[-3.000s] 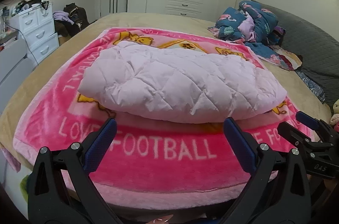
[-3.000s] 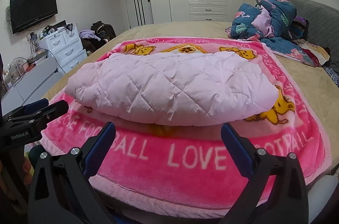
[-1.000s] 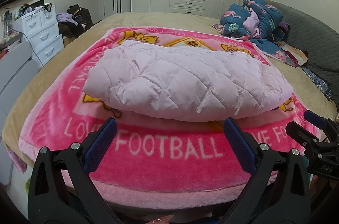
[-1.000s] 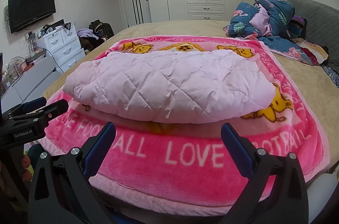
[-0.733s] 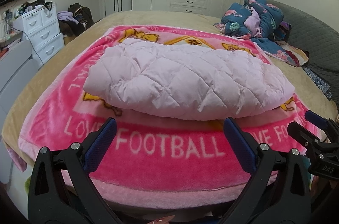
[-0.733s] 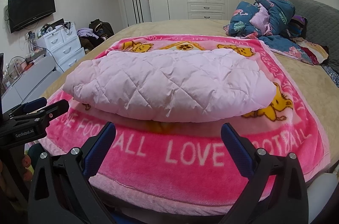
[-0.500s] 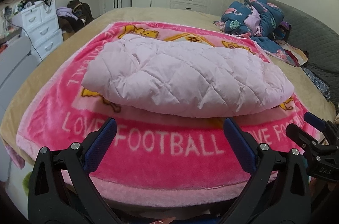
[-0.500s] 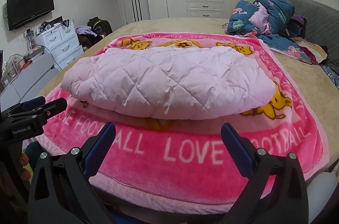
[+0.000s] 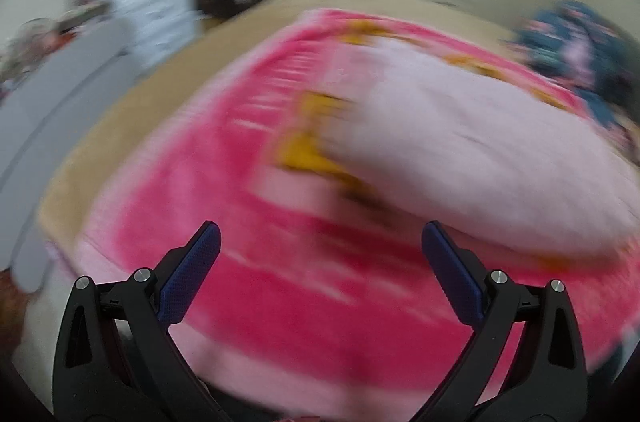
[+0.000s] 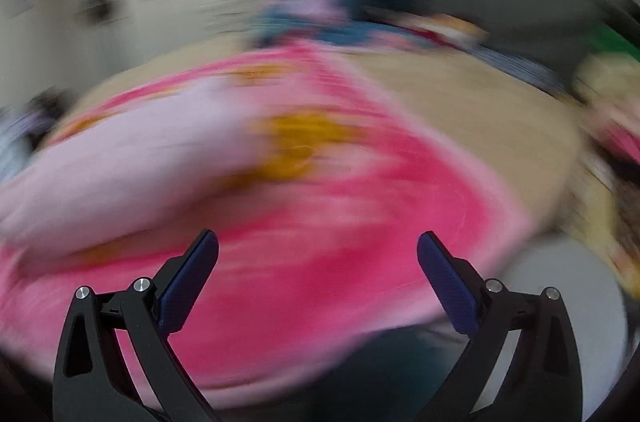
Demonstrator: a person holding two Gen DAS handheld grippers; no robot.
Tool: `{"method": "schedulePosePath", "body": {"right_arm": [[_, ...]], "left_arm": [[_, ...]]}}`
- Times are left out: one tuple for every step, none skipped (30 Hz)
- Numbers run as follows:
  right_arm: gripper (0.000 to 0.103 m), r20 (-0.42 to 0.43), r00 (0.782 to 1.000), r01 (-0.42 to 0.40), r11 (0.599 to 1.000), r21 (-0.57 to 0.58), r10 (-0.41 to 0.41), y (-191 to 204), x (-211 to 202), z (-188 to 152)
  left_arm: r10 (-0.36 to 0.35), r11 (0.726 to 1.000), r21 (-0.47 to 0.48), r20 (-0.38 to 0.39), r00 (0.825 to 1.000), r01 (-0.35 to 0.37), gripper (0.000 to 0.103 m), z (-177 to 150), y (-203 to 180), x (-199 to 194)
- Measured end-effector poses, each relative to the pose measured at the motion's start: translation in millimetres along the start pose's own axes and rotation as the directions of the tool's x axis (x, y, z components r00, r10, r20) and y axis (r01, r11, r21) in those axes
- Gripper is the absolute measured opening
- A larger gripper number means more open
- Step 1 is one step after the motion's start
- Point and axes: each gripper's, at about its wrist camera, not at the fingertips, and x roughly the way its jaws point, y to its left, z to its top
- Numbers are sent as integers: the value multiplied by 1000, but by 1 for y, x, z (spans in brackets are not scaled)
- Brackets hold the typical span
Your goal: Fold large clothes
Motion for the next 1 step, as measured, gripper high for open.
{"method": "schedulePosePath", "body": {"right_arm": [[99, -21, 993, 118, 991, 66, -117, -46, 18, -1]], "left_arm": [[67, 998, -19, 3, 998, -67, 94, 11, 18, 16]]}}
